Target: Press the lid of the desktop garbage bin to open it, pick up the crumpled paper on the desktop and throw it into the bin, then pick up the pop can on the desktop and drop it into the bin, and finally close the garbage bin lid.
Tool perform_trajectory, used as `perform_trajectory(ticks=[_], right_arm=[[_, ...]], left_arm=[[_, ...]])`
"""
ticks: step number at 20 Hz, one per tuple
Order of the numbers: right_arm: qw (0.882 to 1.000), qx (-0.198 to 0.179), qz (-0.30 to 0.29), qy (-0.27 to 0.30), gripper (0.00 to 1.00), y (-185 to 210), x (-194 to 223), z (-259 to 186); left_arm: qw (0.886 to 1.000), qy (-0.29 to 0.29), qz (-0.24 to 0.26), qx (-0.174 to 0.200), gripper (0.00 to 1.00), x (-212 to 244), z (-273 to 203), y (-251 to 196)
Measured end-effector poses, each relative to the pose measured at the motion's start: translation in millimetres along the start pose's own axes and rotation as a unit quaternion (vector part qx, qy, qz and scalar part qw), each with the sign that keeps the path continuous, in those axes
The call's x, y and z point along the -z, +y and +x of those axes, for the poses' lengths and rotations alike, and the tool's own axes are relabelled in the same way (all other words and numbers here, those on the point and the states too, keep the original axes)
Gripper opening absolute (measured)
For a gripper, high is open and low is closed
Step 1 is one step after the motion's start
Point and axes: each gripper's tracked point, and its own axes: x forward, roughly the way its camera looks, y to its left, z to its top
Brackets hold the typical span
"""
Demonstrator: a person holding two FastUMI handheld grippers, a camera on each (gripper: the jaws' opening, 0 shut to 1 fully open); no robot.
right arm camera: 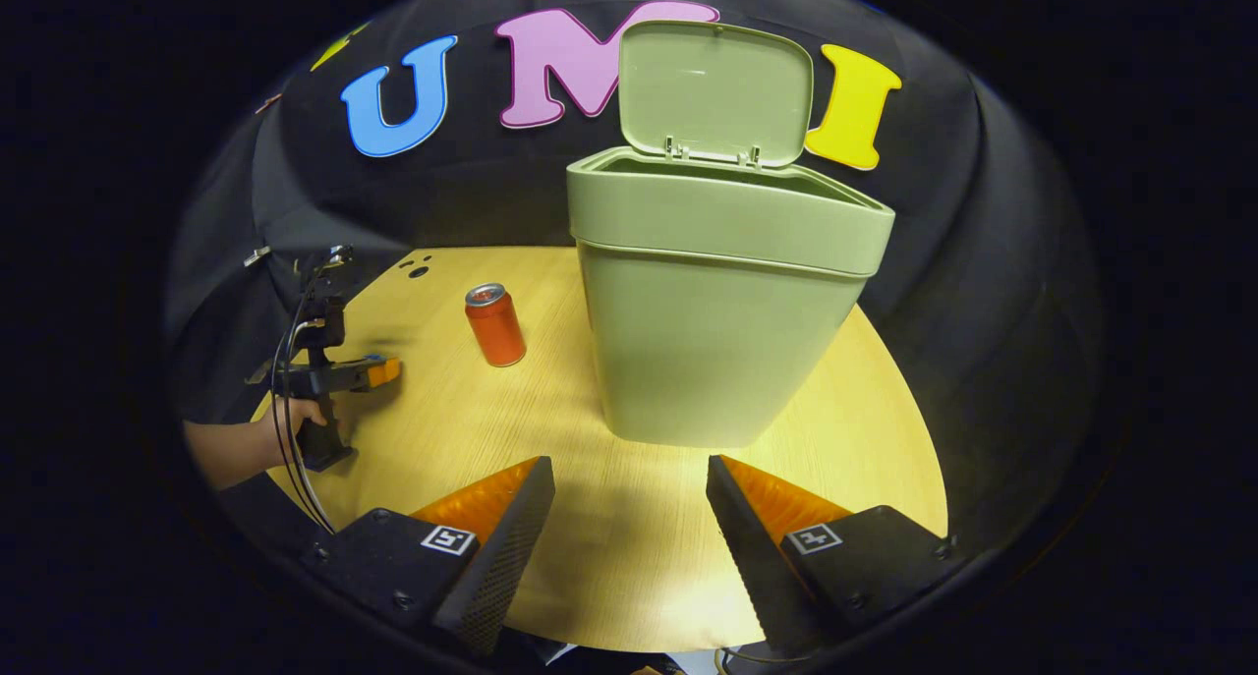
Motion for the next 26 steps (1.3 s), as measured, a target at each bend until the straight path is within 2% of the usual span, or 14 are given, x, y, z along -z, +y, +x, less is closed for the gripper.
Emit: perform_trajectory(ticks=[1,3,5,7,11,16,17,19,20,21,24,25,26], right_arm=[[1.0,-0.002,-0.001,0.001,0.99,2.0,1.1,-0.3],[1.0,-0.004,-0.003,-0.003,0.99,5.0,0.3,-0.9],[1.0,-0.003,-0.003,-0.006,0.99,3.6,-0.1,-2.2],[1.0,0.0,-0.003,-0.005,0.99,-0.4,2.2,-4.8],[1.0,0.009,0.002,-0.007,0.98,-7.7,2.1,-6.4],[1.0,0.001,0.004,-0.012,0.99,-1.4,-0.7,-4.0],[1.0,-0.002,0.005,-0.013,0.99,0.2,-1.8,-4.1],[1.0,-0.007,0.006,-0.018,0.99,4.4,-3.3,-2.2],[1.0,-0.009,0.007,-0.02,0.99,5.9,-3.8,-1.6],[1.0,-0.01,0.008,-0.023,0.99,7.6,-4.3,-1.2],[0.999,-0.012,0.023,-0.036,0.99,8.7,-10.0,-1.4],[0.999,-0.011,0.026,-0.041,0.98,6.8,-12.2,-1.6],[0.999,-0.01,0.027,-0.044,0.98,5.1,-13.3,-1.2]], left_arm=[[1.0,0.0,0.003,0.001,0.75,0.3,0.0,-2.0],[1.0,0.0,0.007,0.005,0.65,-0.6,-1.7,-6.0],[1.0,-0.002,0.007,0.0,0.49,0.9,-1.5,-7.5],[1.0,-0.005,0.004,-0.004,0.43,0.2,-2.5,-9.0],[1.0,-0.006,0.009,-0.004,0.36,-0.5,-4.5,-10.3],[1.0,-0.024,0.006,0.005,0.32,-12.7,-27.7,-18.1],[1.0,-0.028,0.011,0.006,0.28,-16.9,-34.1,-18.1],[0.999,-0.04,0.012,0.014,0.28,-28.3,-50.9,-20.5],[0.999,-0.047,0.014,0.018,0.32,-35.1,-59.8,-21.9],[0.998,-0.051,0.019,0.023,0.28,-40.2,-68.9,-23.1],[0.996,-0.074,0.042,0.03,0.28,-65.2,-99.5,-28.2],[0.995,-0.083,0.04,0.037,0.32,-75.2,-110.7,-34.2],[0.994,-0.093,0.037,0.048,0.31,-86.6,-121.2,-42.0]])
